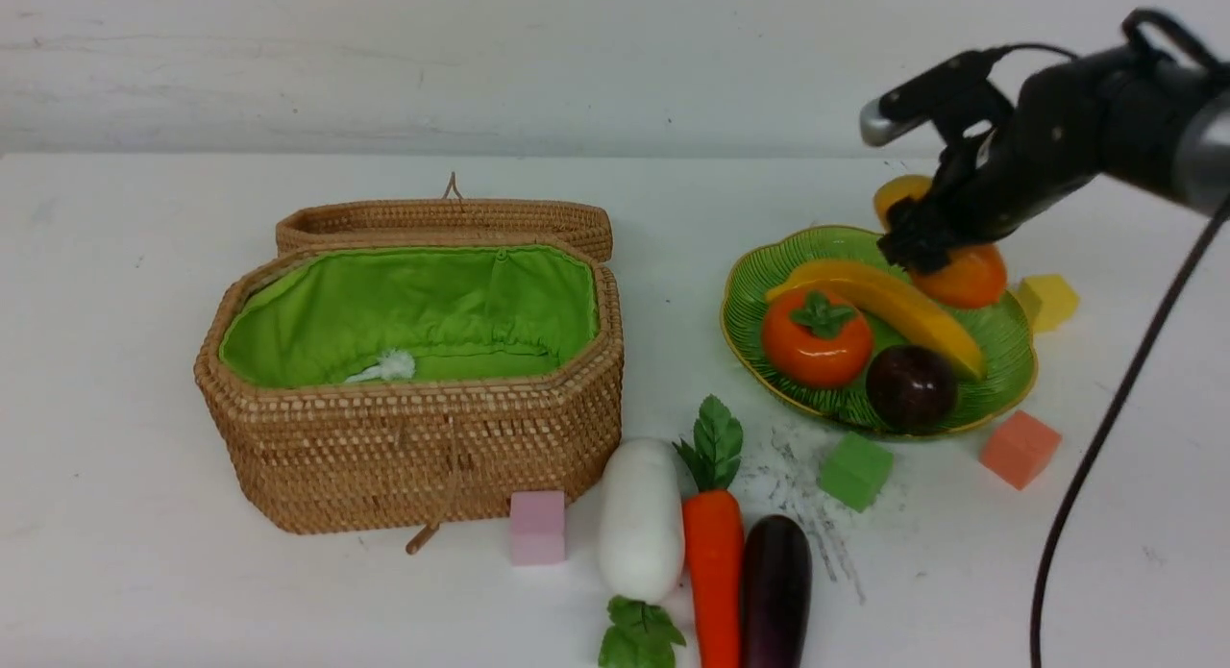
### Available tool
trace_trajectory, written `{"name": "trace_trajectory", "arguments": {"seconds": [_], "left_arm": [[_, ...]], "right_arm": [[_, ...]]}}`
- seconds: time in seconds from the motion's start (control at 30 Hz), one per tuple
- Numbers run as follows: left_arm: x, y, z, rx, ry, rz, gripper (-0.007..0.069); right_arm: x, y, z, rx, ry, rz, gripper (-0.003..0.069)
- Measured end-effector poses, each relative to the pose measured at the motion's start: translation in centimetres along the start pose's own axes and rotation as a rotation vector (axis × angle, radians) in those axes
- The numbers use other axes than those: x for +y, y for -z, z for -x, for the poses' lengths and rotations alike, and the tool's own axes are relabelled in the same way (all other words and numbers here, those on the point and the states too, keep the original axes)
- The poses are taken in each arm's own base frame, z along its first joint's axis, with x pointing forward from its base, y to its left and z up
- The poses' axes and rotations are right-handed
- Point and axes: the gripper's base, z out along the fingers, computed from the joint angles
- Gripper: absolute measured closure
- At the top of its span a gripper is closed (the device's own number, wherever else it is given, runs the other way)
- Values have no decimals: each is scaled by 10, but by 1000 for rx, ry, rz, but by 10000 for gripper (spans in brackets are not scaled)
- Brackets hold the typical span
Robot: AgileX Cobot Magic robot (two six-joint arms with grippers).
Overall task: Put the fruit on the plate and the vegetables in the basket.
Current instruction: Use the right arm to grab a mango and put it into the right plate, then grab an eggplant with your right arm and place it in the basket on the left.
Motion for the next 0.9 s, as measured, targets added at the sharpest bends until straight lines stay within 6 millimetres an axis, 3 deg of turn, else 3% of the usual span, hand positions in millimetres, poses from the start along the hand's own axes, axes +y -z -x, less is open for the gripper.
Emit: {"name": "trace_trajectory", "arguments": {"seconds": [0.4,0.6,0.77,0.9], "left_arm": [[0,0,0,0,-4,2,438],[0,0,0,0,-4,2,433],[0,0,0,0,-4,2,427],[0,0,0,0,-4,2,421]], "right_arm": [[9,-8,0,-3,-61,42,76],[8,-1,1,4,-61,44,-2],[4,22,8,9,-63,42,-10],[0,59,16,26,-74,54,7]]}}
